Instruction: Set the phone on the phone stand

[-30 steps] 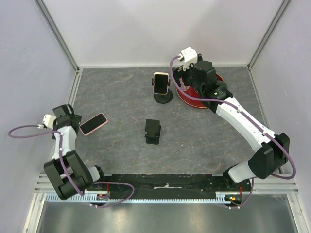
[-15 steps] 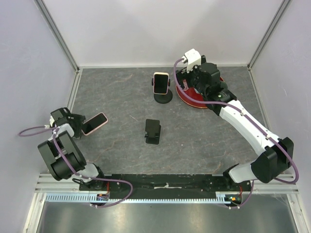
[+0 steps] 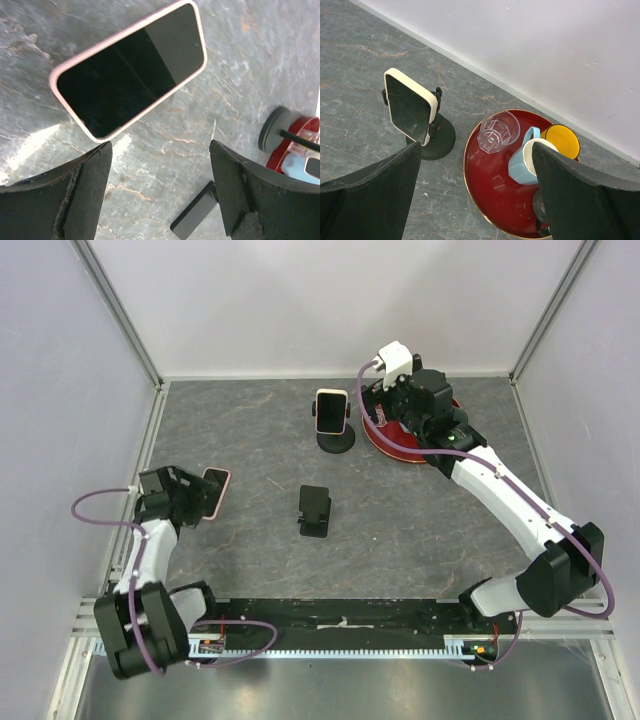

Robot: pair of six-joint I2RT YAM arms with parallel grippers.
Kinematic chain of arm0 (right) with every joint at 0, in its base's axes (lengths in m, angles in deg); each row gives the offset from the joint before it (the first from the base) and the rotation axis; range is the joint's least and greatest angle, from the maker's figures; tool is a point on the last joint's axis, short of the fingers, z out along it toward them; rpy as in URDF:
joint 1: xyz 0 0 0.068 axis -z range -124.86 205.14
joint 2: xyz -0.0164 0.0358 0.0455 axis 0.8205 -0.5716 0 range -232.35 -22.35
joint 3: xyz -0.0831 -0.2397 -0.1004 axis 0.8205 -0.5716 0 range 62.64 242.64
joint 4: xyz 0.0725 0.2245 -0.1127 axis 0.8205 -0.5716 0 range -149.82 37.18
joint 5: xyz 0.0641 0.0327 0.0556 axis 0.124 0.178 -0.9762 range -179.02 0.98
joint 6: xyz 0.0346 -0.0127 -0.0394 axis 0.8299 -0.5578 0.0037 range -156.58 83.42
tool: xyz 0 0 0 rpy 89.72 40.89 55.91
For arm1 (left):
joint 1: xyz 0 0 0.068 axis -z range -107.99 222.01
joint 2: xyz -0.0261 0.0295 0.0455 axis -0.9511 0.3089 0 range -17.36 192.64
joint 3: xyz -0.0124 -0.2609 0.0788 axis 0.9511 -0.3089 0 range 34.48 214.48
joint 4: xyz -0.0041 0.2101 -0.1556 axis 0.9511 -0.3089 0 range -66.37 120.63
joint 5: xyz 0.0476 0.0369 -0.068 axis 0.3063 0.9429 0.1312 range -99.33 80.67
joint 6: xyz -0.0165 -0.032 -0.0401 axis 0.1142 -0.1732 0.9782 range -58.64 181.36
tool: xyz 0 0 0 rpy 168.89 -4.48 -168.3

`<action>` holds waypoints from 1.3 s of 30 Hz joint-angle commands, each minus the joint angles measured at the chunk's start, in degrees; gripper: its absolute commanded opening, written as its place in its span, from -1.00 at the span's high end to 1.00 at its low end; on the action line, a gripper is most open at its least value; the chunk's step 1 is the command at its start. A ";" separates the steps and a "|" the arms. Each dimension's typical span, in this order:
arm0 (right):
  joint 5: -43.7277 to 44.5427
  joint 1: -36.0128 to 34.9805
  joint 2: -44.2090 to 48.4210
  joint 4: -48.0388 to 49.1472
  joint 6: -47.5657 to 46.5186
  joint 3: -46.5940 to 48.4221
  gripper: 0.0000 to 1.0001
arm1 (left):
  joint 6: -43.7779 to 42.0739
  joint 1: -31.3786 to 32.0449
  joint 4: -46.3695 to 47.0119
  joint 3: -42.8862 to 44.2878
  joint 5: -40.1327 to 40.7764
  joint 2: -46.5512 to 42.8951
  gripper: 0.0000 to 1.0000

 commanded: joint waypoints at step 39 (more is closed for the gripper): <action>1.74 0.16 -0.07 2.22 -0.85 0.20 -0.97 | -24.15 67.96 -19.25 38.45 34.14 26.32 -0.69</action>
